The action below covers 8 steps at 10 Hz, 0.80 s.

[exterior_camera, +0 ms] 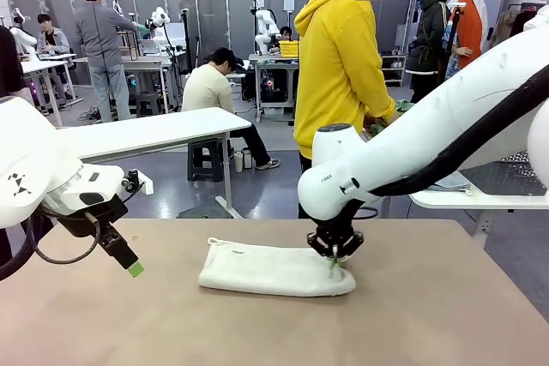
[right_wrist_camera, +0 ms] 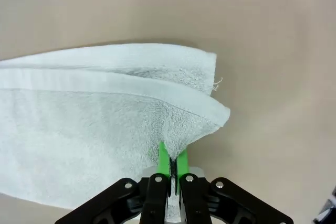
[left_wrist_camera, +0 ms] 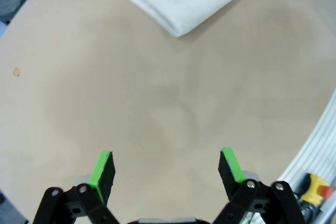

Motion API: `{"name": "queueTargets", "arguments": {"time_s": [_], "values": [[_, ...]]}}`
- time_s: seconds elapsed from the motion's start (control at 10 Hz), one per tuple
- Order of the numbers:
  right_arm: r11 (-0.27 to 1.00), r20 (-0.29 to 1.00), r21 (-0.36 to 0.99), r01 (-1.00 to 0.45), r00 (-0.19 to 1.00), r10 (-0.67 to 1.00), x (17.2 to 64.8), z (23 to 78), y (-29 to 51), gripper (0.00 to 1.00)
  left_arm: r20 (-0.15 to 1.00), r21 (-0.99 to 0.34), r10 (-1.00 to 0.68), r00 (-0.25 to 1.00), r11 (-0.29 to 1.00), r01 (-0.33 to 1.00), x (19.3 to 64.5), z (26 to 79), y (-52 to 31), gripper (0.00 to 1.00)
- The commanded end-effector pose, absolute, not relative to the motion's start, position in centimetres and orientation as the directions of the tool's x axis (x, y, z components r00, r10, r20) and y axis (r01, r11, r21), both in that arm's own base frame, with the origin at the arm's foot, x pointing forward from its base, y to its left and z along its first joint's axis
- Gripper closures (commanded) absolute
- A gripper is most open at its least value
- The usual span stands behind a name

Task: Fold the towels and place them in the basket.
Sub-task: When a person lays out a Towel with hook on the table, fold it in half twice.

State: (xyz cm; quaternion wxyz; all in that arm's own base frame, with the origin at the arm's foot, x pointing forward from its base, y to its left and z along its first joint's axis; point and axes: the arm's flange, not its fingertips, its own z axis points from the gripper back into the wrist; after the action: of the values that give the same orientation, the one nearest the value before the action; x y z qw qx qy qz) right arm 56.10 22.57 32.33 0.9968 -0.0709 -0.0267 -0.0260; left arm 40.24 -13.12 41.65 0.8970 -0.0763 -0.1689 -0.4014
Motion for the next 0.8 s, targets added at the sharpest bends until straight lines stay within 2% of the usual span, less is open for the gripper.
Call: {"name": "queueTargets", "arguments": {"time_s": [0.0,0.2,0.7], "values": [[0.970,0.155,-0.232,0.077,0.987,-0.041,54.3,36.3,21.1,1.00,0.373,-0.005,-0.687,0.624,0.671,0.742,40.6,41.8,-13.3,0.00],[0.969,0.191,-0.242,0.048,0.982,-0.001,53.2,39.2,20.8,1.00,0.373,-0.005,-0.687,0.624,0.671,0.742,40.6,41.8,-13.3,0.00],[0.985,0.232,-0.103,-0.136,0.960,0.156,53.1,43.2,26.9,1.00,0.373,-0.005,-0.687,0.624,0.671,0.742,40.6,41.8,-13.3,0.00]]}}
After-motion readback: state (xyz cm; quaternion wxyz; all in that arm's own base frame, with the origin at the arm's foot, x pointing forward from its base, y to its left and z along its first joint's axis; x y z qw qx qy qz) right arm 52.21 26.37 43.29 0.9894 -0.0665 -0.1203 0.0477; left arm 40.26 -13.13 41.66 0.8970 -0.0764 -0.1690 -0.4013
